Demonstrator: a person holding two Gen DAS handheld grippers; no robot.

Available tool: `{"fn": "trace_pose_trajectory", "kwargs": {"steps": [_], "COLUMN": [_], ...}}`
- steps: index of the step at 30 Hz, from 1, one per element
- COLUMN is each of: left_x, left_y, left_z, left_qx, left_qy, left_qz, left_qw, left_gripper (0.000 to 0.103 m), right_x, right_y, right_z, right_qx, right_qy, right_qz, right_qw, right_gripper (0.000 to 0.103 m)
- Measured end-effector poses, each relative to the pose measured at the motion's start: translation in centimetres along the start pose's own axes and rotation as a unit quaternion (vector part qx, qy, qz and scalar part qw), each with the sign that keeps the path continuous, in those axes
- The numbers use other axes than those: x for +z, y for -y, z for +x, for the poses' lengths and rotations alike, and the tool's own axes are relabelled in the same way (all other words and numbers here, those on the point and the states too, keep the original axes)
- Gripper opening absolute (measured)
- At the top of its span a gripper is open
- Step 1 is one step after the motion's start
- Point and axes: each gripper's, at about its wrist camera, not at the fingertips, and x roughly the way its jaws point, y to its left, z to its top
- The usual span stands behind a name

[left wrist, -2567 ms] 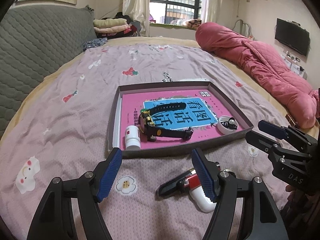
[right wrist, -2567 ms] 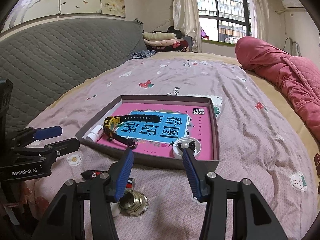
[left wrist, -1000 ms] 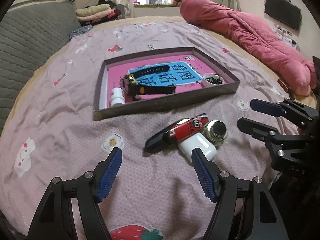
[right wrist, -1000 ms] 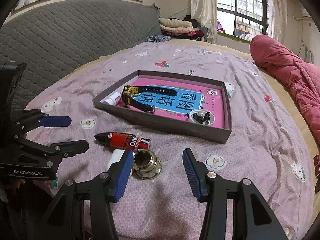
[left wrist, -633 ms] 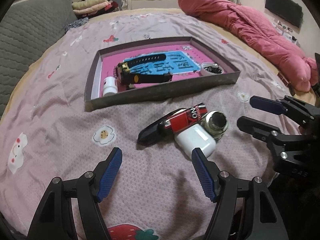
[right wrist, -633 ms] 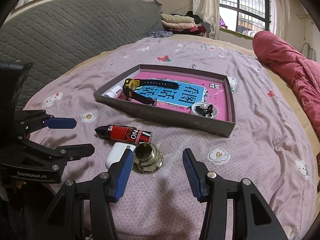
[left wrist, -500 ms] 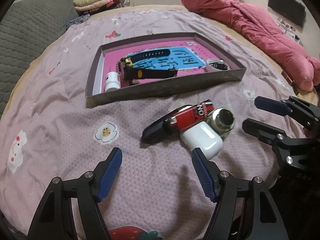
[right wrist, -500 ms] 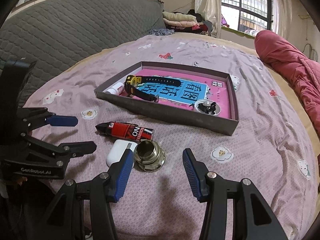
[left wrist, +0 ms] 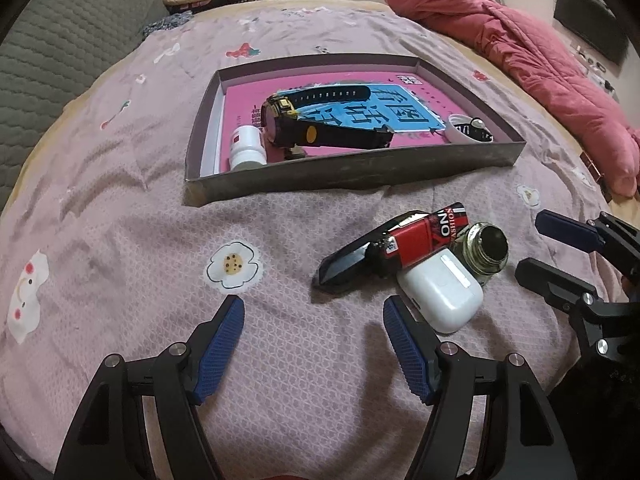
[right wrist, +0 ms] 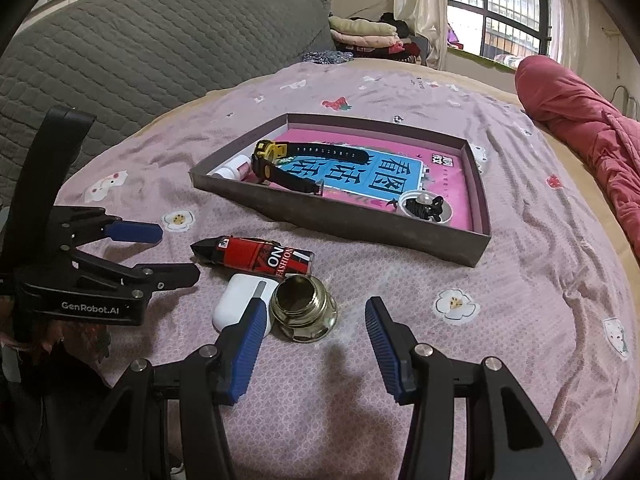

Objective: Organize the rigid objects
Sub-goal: 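Move the left tool to the gold-patterned black item while the right tool approaches the metal part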

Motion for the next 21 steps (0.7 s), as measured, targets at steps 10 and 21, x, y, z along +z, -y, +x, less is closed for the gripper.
{"fn": "trace_pose_trajectory", "kwargs": {"steps": [10, 21], "left_x": [0.5, 1.0], "left_y": [-0.7, 0.0], "left_z": [1.0, 1.6], "left_qx": [0.001, -0.005], "left_qy": [-0.008, -0.009], "left_qz": [-0.011, 0.002], "left_qw": [0.9999, 0.9999], "left_gripper": [0.074, 0.074], "right_x": [-0.1, -0.1], "right_y": [-0.6, -0.5], "right_z": [1.2, 2.9], "right_qx": [-0.003, -0.021], "right_qy": [-0.019, -0.044], "right_qz": [-0.009, -0.009], "right_qw": [1.000, 0.999], "right_gripper": [0.051, 0.051]}}
